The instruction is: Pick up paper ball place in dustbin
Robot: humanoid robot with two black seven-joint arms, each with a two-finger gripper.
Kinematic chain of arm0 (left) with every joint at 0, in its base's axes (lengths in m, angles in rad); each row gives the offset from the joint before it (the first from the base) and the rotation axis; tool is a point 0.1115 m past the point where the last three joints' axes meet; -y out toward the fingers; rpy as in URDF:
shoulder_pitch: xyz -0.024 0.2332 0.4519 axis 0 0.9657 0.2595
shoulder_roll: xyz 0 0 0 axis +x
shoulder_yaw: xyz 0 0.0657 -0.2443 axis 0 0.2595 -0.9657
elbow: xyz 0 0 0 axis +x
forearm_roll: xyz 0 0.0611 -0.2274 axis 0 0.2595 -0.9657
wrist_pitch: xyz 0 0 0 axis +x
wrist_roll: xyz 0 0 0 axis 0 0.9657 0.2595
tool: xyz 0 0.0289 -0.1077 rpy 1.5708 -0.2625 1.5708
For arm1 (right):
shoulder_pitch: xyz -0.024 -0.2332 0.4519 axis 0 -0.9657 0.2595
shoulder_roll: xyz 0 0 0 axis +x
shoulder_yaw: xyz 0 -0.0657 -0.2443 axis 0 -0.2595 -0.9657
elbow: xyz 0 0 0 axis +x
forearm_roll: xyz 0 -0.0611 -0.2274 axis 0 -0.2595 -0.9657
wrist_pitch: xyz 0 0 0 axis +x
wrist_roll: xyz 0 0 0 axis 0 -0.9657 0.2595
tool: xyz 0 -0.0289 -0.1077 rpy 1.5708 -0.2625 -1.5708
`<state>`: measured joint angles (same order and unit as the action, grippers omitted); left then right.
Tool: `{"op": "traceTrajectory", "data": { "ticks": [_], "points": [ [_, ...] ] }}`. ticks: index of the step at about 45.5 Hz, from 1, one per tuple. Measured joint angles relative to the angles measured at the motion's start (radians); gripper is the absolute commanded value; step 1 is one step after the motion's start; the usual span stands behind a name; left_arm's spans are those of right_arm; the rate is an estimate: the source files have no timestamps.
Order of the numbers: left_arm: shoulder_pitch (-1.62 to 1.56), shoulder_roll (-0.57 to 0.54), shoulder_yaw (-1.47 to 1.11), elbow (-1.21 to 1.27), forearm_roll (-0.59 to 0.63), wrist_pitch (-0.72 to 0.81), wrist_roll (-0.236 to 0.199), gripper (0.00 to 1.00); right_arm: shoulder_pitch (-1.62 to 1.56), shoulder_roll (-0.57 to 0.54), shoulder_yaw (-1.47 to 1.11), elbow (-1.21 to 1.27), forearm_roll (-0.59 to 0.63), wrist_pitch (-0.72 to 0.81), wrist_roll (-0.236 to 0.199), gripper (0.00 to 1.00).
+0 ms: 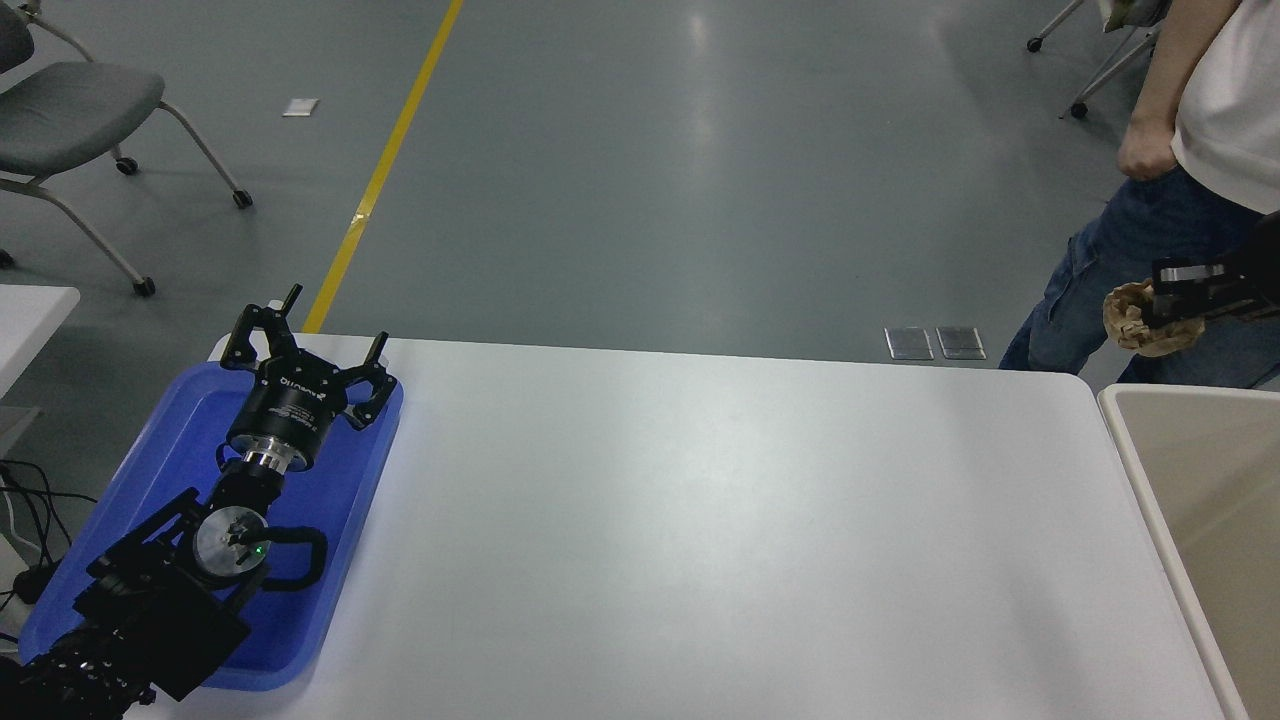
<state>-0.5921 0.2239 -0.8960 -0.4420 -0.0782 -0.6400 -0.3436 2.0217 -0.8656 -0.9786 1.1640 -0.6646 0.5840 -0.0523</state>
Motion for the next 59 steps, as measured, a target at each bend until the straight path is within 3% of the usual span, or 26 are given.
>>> {"op": "traceTrajectory", "data": {
  "ticks": [14, 27, 46, 59],
  "points": [
    [0.0, 0.0, 0.0, 0.0, 0.0, 0.001, 0.0, 1.0, -0.344, -0.016, 0.17, -0.393, 0.025, -0.052, 0.001, 0.0],
    [0.0, 0.0, -0.001, 0.0, 0.0, 0.0, 0.0, 1.0, -0.714, -0.008, 0.365, -0.668, 0.073, -0.199, 0.0, 0.0],
    [0.0, 0.0, -0.001, 0.0, 0.0, 0.0, 0.0, 1.0, -1.152, 0.148, 0.471, -0.939, 0.343, -0.423, 0.0, 0.0],
    [0.0, 0.0, -0.001, 0.0, 0.0, 0.0, 0.0, 1.0, -1.311, 0.253, 0.501, -1.007, 0.434, -0.502, 0.0, 0.0]
  ]
}}
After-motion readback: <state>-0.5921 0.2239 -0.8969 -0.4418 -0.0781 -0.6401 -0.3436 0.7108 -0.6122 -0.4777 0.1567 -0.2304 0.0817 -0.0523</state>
